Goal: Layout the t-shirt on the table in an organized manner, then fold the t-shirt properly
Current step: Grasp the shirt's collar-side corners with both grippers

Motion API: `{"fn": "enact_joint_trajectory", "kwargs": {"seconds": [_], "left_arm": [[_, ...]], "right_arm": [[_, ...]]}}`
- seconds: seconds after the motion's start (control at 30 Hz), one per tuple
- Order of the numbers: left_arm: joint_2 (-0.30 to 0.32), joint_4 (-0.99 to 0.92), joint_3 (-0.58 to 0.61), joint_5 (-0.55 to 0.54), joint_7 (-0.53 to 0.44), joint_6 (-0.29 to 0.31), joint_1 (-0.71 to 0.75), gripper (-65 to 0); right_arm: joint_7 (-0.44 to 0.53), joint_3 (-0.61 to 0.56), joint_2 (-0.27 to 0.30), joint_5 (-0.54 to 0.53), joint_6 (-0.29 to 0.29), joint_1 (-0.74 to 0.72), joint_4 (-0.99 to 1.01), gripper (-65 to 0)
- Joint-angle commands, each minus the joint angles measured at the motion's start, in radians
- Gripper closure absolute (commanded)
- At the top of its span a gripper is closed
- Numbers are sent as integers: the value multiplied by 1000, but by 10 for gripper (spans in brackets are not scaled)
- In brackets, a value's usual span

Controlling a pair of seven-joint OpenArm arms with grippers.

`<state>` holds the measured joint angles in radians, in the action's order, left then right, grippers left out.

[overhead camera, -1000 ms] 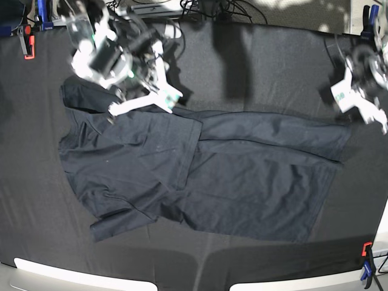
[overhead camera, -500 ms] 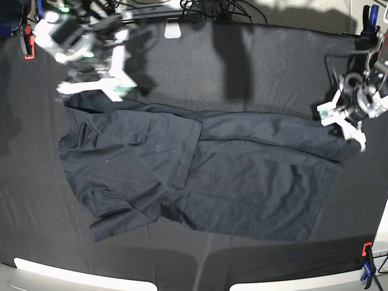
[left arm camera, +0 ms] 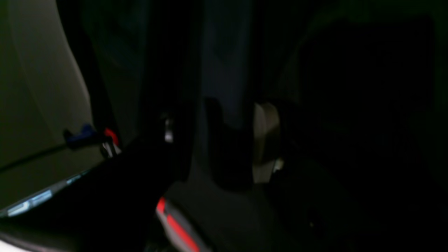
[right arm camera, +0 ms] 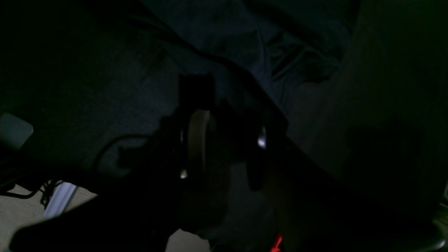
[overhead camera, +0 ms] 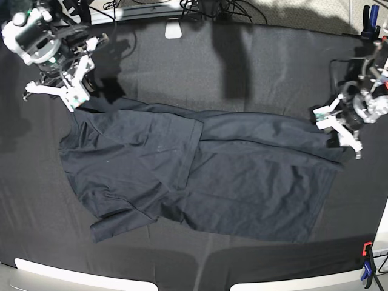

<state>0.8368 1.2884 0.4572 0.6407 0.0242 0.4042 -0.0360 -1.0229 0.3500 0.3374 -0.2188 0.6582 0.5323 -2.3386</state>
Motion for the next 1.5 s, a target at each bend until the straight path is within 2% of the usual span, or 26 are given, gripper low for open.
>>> {"fn": "enact_joint_trajectory", "kwargs": {"seconds": [0.0, 0.13, 0.23, 0.47, 0.67, 0.73, 0.8, 0.9, 0.93, 1.03, 1.1, 1.17, 1.23, 1.4, 1.47], "left_arm": [[45, -6, -4, 14, 30, 33, 0, -249], [80, -6, -4, 14, 3, 33, 6, -249], [61, -6, -4, 14, -31, 33, 5, -249], [13, -6, -4, 14, -44, 30, -1, -249], [11, -6, -4, 14, -33, -24, -3, -248], [11, -6, -4, 13, -33, -23, -3, -206], [11, -10, -4, 13, -32, -23, -2, -133], [11, -24, -4, 13, -32, -23, -1, -22], [11, -27, -4, 13, -32, -23, 0, 0], [11, -27, -4, 13, -31, -23, 6, 0], [9, -27, -4, 13, -19, -23, 5, 0], [2, -27, -4, 13, 21, -23, 3, 0], [-11, -27, -4, 14, 66, -23, 3, 0], [-42, -27, -4, 14, 88, -24, 3, 0], [-48, -26, -4, 14, 84, -24, 3, 0]], "right_arm": [[-3, 11, 9, -19, 16, 0, -18, -166], [10, 14, 9, -29, 15, 0, -18, -166], [16, 14, 9, -29, 15, 0, -18, -166], [12, 14, 8, -28, 15, 0, -18, -166], [12, 14, 9, -29, 15, 0, -18, -166], [12, 14, 9, -29, 15, 0, -18, -166], [11, 14, 9, -29, 15, 0, -18, -166], [-8, 18, 11, -118, 14, 6, -18, -166], [-8, 18, 11, -159, 14, 18, -18, -166], [6, 18, 13, -235, 15, 45, -18, -166], [4, 11, 40, -224, 16, 45, -18, -167], [13, -5, 93, -178, 16, 54, -18, -167], [60, -19, 127, -111, 15, 84, -18, -167], [105, -66, 135, -31, 14, 122, -18, -167], [148, -98, 146, 32, 14, 122, -18, -167]]}}
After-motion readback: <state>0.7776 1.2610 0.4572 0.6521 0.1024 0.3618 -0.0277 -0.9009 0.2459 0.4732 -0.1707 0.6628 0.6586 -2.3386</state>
